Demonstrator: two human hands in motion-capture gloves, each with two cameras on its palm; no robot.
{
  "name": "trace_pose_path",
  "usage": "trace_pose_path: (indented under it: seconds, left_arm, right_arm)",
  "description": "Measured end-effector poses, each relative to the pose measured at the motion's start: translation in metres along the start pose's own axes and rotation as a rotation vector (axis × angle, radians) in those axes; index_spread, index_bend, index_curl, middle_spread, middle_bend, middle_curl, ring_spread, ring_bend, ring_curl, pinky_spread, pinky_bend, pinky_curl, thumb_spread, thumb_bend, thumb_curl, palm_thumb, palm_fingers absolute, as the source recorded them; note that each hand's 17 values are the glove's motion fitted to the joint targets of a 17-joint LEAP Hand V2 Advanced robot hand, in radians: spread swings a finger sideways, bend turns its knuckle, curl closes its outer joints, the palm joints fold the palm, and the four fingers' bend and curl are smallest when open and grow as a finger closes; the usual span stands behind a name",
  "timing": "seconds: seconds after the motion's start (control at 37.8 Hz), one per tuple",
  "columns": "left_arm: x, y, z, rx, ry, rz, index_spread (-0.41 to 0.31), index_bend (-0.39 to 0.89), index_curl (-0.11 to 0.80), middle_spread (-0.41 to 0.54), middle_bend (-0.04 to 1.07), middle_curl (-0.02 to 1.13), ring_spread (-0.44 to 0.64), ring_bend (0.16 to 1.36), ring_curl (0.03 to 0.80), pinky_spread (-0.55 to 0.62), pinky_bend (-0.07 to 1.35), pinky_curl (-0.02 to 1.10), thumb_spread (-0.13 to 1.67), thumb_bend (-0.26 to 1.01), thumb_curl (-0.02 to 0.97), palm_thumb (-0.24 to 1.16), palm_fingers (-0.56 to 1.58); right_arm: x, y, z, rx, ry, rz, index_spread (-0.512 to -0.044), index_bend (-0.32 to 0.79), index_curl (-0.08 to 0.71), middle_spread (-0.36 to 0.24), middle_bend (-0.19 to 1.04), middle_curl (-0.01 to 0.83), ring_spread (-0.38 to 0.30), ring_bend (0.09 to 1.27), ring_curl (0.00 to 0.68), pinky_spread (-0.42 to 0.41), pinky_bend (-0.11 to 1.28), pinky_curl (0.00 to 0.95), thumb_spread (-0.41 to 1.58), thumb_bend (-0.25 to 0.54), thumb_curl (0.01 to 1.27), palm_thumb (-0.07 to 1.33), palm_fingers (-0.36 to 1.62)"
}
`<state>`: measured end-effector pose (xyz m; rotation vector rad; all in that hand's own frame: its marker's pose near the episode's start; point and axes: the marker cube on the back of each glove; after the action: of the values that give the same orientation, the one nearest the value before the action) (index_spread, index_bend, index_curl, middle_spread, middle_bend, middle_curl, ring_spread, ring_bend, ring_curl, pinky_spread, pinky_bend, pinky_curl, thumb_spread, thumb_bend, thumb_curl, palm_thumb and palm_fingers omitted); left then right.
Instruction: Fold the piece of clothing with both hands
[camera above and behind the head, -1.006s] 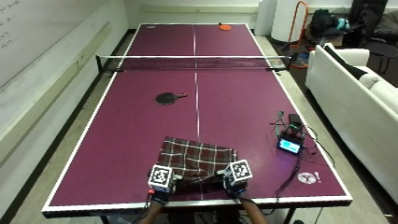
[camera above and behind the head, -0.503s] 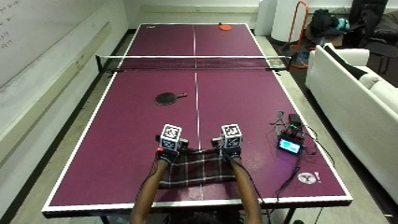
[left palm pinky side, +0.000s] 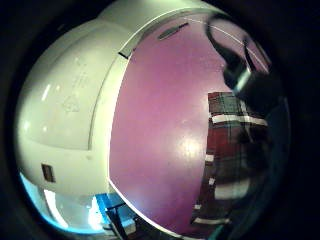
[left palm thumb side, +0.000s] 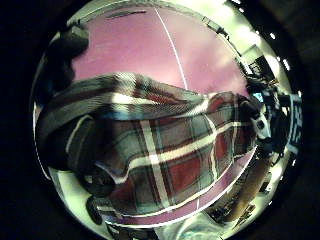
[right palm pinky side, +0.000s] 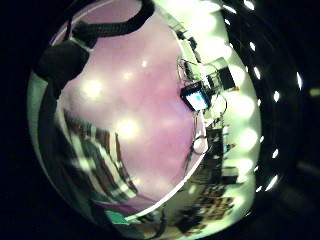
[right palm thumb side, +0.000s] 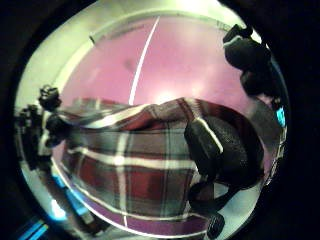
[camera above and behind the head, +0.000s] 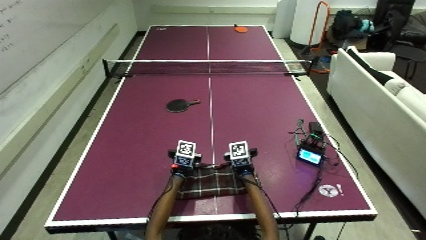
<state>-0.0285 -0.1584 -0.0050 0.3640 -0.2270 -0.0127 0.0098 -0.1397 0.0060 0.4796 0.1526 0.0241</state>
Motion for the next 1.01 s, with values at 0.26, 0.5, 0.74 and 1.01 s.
trace_pose_path:
  seconds: [0.26, 0.5, 0.74, 1.01]
  left_arm:
    - [0.004, 0.072, 0.012, -0.06, -0.062, 0.059, -0.178, 0.13, 0.369, -0.247, 0.29, 0.48, -0.24, 0.73, 0.424, -0.1, 0.45, 0.47, 1.27, -0.03, 0.232, 0.56, 0.6]
    - [0.013, 0.112, 0.041, -0.422, 0.11, 0.103, -0.137, 0.19, 0.4, -0.034, 0.08, 0.37, 0.02, 0.6, 0.376, 0.18, 0.46, 0.45, 1.39, -0.07, 0.13, 0.22, 0.3]
    - [0.041, 0.092, 0.043, -0.418, 0.112, 0.135, -0.117, 0.2, 0.415, 0.038, 0.1, 0.29, 0.17, 0.6, 0.341, 0.33, 0.46, 0.41, 1.44, -0.02, 0.1, 0.08, 0.25]
    - [0.026, 0.078, 0.013, -0.375, 0.252, 0.093, -0.113, 0.22, 0.435, 0.045, 0.13, 0.25, 0.23, 0.6, 0.325, 0.39, 0.45, 0.39, 1.49, 0.0, 0.098, 0.03, 0.28]
  right_arm:
    - [0.058, 0.104, 0.03, -0.394, -0.076, 0.417, -0.328, 0.06, 0.378, -0.192, 0.39, 0.448, -0.134, 0.58, 0.427, 0.04, 0.49, 0.392, 1.29, -0.019, 0.22, 0.73, 0.61]
    - [0.07, 0.125, 0.032, -0.443, 0.082, 0.386, -0.236, -0.07, 0.198, -0.057, 0.25, 0.396, -0.092, 0.86, 0.443, 0.194, 0.58, 0.392, 1.28, -0.02, 0.2, 0.56, 0.43]
    - [0.11, 0.107, 0.027, -0.324, 0.031, 0.482, -0.283, -0.01, 0.114, -0.193, 0.42, 0.428, -0.237, 0.92, 0.428, -0.062, 0.61, 0.362, 1.29, 0.065, 0.25, 0.76, 0.87]
    - [0.078, 0.031, 0.035, -0.18, -0.404, 0.487, -0.313, 0.07, 0.146, -0.25, 0.48, 0.468, -0.243, 0.93, 0.473, -0.255, 0.62, 0.42, 1.13, 0.119, 0.32, 1.0, 1.14]
